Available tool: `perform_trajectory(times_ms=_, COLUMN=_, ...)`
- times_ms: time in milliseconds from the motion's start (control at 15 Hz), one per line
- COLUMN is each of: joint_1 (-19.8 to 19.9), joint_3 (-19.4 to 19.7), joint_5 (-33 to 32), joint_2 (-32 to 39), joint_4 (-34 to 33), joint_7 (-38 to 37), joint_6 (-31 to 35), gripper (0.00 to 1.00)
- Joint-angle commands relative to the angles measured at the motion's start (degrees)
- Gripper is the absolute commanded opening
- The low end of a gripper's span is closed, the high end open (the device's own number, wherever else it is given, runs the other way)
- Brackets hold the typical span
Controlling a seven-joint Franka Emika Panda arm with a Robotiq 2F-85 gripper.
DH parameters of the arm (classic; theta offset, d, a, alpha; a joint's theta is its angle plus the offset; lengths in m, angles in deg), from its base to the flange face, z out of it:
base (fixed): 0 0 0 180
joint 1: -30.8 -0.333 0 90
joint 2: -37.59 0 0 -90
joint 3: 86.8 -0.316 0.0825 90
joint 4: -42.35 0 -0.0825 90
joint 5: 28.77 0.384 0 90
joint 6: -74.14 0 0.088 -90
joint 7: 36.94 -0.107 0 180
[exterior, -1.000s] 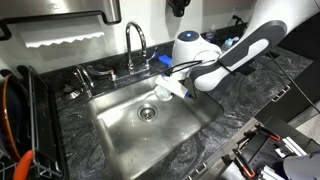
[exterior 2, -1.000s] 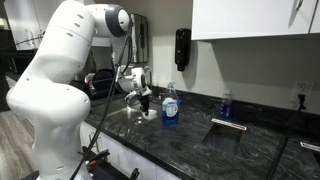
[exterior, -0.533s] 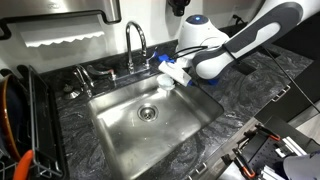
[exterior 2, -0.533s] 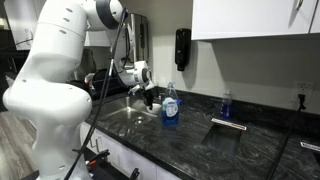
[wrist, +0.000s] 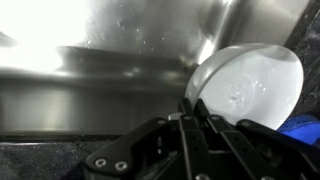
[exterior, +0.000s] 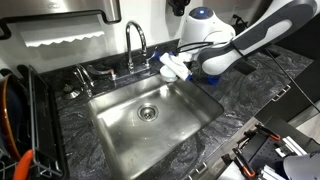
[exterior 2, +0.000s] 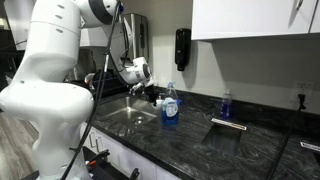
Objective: Center the faucet, open and close it, and then remove the bowl from the sink and put it on the counter
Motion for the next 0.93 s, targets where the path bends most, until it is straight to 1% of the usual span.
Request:
perform_trajectory(times_ms=0, joint_1=0.08, joint_3=1.58, joint_5=-1.27, joint_2=-2.99, joint_4=2.72, joint_7=-4.89, joint_6=1.23, gripper=0.02)
perform_trajectory(times_ms=67, joint_1=2.49, joint_3=1.92, joint_5=-0.11, joint_2=-2.32, joint_4=1.95, joint_7=-2.87, joint_6=1.96, gripper=0.02)
perform_trajectory(times_ms=400, joint_1=6.09, joint_3=3.46, joint_5=1.3, joint_2=-2.5, joint_4=1.61, joint_7=-2.42, joint_6=1.85, gripper=0.02)
perform_trajectory(times_ms=600, joint_1=7.79, joint_3=3.56, joint_5=2.36, joint_2=-1.92, joint_4=0.89, joint_7=-2.01, joint_6=1.51, gripper=0.02)
perform_trajectory(times_ms=867, joint_1=8.64, joint_3=2.99, joint_5=4.15, joint_2=-1.56, joint_4=0.91, joint_7=-1.54, joint_6=1.67, gripper=0.02)
